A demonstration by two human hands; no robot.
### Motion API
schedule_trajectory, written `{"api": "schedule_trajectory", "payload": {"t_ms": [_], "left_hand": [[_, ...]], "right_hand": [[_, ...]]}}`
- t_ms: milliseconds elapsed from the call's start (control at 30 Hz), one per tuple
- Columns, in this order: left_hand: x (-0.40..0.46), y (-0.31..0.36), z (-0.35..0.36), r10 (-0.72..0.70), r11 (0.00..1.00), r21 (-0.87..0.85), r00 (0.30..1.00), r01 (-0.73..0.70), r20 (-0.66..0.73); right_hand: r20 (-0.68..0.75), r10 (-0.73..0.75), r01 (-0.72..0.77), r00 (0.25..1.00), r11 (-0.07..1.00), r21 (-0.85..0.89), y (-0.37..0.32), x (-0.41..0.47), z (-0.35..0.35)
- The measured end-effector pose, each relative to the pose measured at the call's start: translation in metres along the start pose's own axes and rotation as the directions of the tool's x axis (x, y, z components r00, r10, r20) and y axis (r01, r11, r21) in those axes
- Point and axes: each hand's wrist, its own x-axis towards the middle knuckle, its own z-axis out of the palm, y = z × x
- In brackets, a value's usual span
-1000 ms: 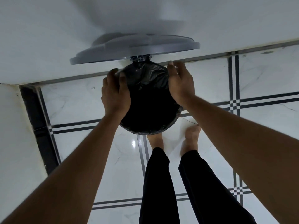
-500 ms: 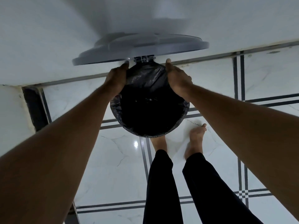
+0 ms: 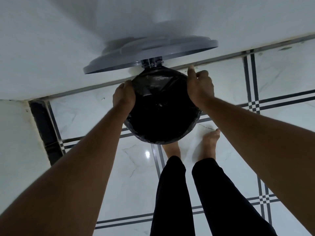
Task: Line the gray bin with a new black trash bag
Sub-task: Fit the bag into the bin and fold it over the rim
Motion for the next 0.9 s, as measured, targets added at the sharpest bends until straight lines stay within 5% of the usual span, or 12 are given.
{"api": "schedule_trajectory", "payload": {"t_ms": [167, 233, 333, 433, 500, 600, 733, 900], "left_hand": [[0.007, -0.007, -0.013, -0.036, 0.999, -0.041, 0.989, 0.030, -0.143], [-0.001, -0.012, -0.014, -0.030, 0.999, -0.049, 0.973, 0.020, -0.227], [-0.013, -0.025, -0.011, -0.081, 0.992, -0.106, 0.983, 0.064, -0.167], [-0.021, -0.040, -0.012, -0.212, 0.970, -0.182, 0.930, 0.163, -0.299], [-0.030, -0.045, -0.014, -0.321, 0.937, -0.255, 0.874, 0.238, -0.365], [-0.062, -0.049, -0.011, -0.504, 0.781, -0.503, 0.849, 0.371, -0.157], [-0.103, -0.054, -0.002, -0.405, 0.661, -0.603, 0.889, 0.446, 0.214], [-0.101, -0.066, 0.003, -0.443, 0.511, -0.697, 0.849, 0.503, 0.287]], "right_hand": [[0.189, -0.013, 0.019, 0.982, 0.999, -0.032, 0.001, -0.009, 0.001], [0.125, -0.024, 0.026, 0.992, 1.000, -0.012, 0.009, -0.010, -0.003], [-0.023, 0.027, -0.026, 0.999, 0.998, 0.050, 0.016, -0.022, -0.003], [-0.212, 0.221, -0.193, 0.952, 0.970, 0.144, 0.017, -0.038, 0.003], [-0.161, 0.431, -0.374, 0.888, 0.880, 0.293, 0.018, -0.053, 0.005], [0.043, 0.544, -0.512, 0.838, 0.757, 0.406, 0.027, -0.072, 0.007], [0.299, 0.405, -0.503, 0.864, 0.675, 0.540, 0.051, -0.086, 0.009], [0.179, 0.444, -0.467, 0.878, 0.710, 0.527, 0.063, -0.091, 0.006]]}}
